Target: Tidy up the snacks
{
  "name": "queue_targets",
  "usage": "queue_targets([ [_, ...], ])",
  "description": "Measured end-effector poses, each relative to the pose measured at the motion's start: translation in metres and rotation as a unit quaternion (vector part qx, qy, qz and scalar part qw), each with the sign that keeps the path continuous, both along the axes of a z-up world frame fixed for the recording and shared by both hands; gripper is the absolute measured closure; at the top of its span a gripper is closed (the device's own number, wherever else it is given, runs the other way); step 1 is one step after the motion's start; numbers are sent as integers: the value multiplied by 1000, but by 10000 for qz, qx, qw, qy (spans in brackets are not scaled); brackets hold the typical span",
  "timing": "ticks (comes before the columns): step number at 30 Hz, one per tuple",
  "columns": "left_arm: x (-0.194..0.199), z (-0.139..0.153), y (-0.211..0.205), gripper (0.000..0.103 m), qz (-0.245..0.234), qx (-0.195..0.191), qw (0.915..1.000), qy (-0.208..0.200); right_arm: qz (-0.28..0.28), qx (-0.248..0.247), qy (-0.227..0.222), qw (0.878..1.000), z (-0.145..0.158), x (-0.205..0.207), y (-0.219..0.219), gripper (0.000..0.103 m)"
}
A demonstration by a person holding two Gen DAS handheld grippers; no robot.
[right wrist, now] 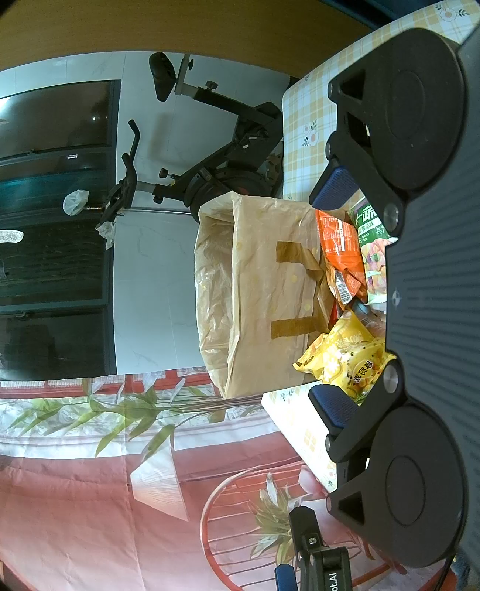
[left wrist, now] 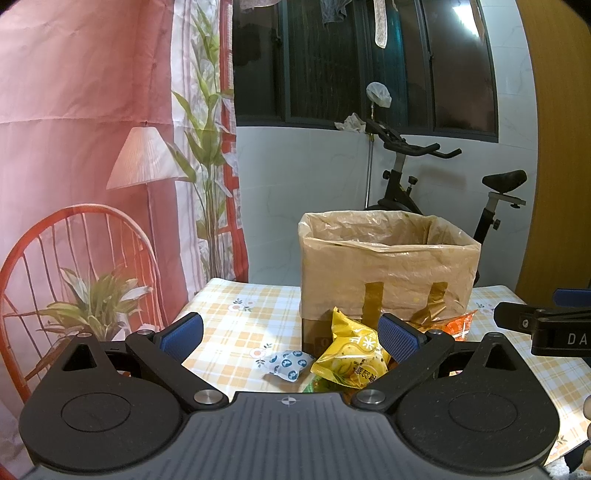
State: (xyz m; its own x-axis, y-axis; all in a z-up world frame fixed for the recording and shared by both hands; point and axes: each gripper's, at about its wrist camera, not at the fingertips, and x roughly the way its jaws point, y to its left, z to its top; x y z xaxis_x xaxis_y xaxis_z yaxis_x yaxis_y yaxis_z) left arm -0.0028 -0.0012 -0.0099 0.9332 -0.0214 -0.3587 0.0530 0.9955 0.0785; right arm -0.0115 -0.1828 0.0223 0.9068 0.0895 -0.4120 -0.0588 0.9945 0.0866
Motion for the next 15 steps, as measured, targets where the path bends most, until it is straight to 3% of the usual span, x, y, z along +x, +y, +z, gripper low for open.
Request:
queue_targets([
  [6, 10, 0, 4, 1, -71, -102, 9998, 158, 15, 31, -61, 10000, -1, 0, 0, 0],
  [15, 47, -19, 24, 1, 188, -288, 9987, 365, 25, 81, -553, 9984, -19, 13, -14, 0],
])
